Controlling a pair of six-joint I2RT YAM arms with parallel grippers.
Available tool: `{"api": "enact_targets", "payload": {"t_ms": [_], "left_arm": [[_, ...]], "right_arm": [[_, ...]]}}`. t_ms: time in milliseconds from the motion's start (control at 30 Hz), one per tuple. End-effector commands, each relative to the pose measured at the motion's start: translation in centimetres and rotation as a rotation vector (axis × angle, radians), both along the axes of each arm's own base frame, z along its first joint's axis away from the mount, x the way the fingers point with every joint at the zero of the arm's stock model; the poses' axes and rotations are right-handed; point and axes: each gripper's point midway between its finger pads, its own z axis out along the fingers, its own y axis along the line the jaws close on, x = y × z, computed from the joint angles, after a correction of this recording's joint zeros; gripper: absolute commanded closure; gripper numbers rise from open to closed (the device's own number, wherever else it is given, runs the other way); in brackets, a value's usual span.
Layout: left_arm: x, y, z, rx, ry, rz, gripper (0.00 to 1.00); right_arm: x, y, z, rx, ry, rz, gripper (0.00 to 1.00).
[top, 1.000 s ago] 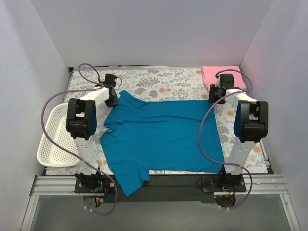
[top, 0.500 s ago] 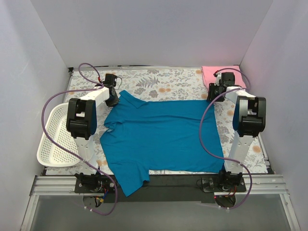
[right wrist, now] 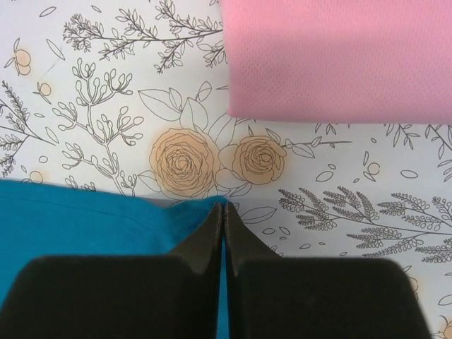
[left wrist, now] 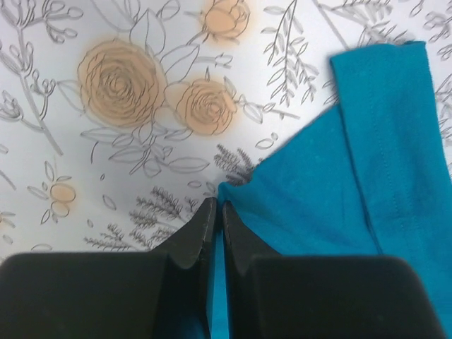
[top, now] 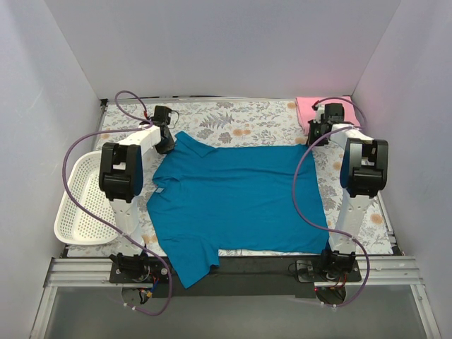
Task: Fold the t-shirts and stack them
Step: Fold the tshirt
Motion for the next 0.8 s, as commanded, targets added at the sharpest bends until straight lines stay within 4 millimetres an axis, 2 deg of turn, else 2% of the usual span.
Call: {"api": "enact_targets", "payload": {"t_ms": [0,133,267,567,767], "left_arm": [[0.5,0.4,-0.8,-0.033,0.022,0.025,1.00],[2.8,-0.2,1.2,-0.058,-0.042,0.015,1.00],[3.9,-0.4,2.7,-0.074,-0.081,0.012,1.00],[5.0,0.2,4.2,-0.084,-0.128,0.025,1.00],[4.7,0.3,3.9,-0.088,-0.119,0.026,1.00]], "right_arm": [[1.2,0.1,1.5,0.011,-0.021,0.000,0.99],[2.6,-0.6,4.3,-0.001,-0.087,-0.026,0.99],[3.1,-1.4,6.2,-0.010,-0.128,-0.048,0.99],[3.4,-2.4,7.9,0.034,-0.158,-0.106,0.99],[3.0,-2.7,7.6,0.054,-0.143,-0.123,0.99]]}}
